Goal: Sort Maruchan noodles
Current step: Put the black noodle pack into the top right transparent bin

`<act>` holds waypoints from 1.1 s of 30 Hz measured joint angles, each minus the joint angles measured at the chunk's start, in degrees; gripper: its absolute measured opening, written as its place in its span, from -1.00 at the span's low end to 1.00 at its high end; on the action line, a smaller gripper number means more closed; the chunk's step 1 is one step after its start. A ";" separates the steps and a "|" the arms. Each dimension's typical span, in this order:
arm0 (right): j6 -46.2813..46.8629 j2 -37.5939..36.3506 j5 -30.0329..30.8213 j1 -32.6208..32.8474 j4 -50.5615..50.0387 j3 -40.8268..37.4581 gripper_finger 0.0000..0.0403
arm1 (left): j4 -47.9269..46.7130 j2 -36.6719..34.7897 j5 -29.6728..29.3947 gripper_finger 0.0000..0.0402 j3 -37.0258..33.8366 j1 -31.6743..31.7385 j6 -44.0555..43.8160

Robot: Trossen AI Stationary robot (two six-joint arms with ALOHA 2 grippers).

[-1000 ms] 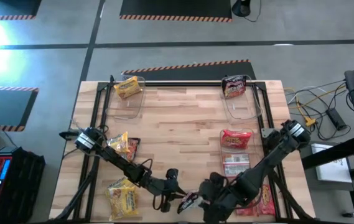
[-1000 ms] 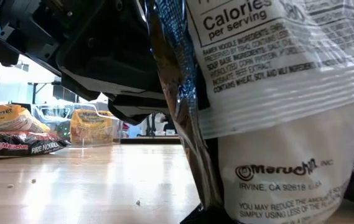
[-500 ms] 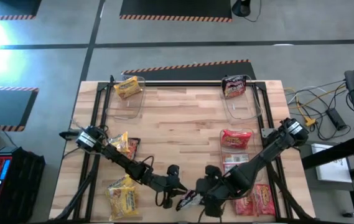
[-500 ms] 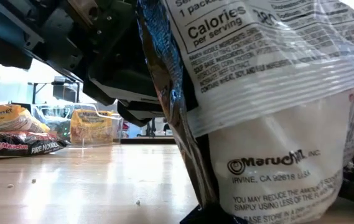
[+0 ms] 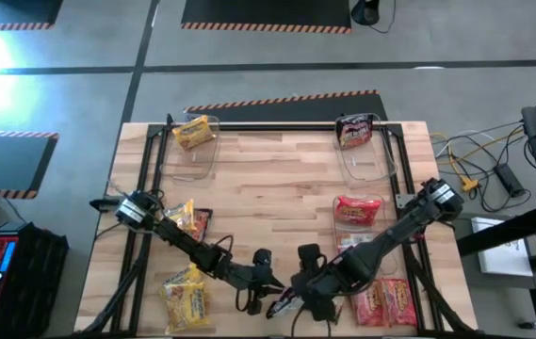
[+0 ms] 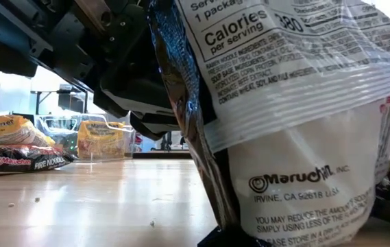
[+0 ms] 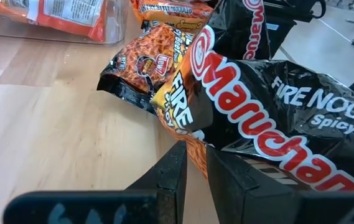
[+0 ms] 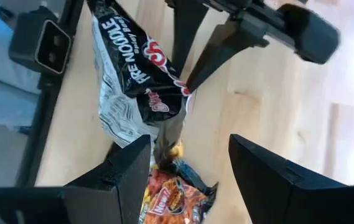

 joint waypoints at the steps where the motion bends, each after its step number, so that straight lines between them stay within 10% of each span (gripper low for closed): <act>1: 0.27 0.24 -0.97 -0.09 0.96 0.00 0.02 | 0.00 0.00 0.02 -0.79 0.00 0.01 0.01; 33: -1.53 8.20 -9.08 -1.63 8.81 -0.64 0.02 | -0.81 0.00 0.49 -0.79 -0.02 0.19 0.40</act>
